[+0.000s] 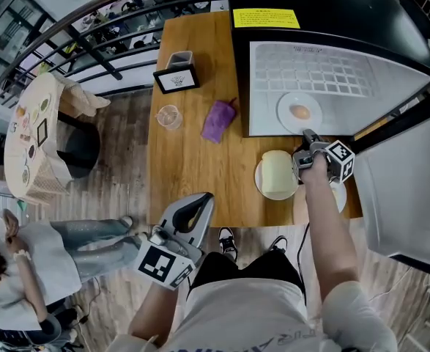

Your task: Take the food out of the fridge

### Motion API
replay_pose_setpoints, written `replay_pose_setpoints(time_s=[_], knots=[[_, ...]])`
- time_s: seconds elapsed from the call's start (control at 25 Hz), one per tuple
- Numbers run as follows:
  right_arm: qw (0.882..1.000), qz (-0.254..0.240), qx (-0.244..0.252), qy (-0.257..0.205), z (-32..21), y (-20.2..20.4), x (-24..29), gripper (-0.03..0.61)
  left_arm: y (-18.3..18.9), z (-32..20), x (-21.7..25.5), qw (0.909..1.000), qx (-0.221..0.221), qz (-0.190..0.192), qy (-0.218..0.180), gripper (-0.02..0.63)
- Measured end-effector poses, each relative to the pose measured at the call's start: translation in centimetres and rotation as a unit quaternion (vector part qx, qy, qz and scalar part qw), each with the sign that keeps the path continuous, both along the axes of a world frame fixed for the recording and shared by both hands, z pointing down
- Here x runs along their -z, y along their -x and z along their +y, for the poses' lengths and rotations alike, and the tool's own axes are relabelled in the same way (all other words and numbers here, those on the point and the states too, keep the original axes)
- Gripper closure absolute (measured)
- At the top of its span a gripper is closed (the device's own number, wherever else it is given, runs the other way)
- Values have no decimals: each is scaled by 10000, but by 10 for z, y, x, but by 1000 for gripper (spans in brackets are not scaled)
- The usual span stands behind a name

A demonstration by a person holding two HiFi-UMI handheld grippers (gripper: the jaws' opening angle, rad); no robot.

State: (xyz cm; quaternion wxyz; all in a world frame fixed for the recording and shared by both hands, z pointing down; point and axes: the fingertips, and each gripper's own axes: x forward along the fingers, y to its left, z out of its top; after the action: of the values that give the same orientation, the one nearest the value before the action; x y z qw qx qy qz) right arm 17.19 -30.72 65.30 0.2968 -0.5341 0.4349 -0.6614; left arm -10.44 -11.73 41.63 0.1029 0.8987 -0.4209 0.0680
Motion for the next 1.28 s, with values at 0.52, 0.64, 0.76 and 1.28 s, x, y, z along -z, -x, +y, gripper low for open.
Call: replay_pose_setpoints(time_s=[0.52, 0.64, 0.76, 1.28], knots=[[9958, -121, 19, -907, -2, 4, 27, 554, -8, 9, 3, 10000, -57, -44, -63, 607], [9936, -65, 16, -1128, 2, 3, 38, 554, -7, 11, 5, 9999, -52, -42, -80, 607], [9916, -29, 64, -1290, 7, 3, 59, 554, -6, 13, 13, 9999, -30, -40, -124, 607], [9848, -277, 646, -1590, 78, 41, 113, 554, 8, 28, 24, 9992, 211, 53, -340, 607]])
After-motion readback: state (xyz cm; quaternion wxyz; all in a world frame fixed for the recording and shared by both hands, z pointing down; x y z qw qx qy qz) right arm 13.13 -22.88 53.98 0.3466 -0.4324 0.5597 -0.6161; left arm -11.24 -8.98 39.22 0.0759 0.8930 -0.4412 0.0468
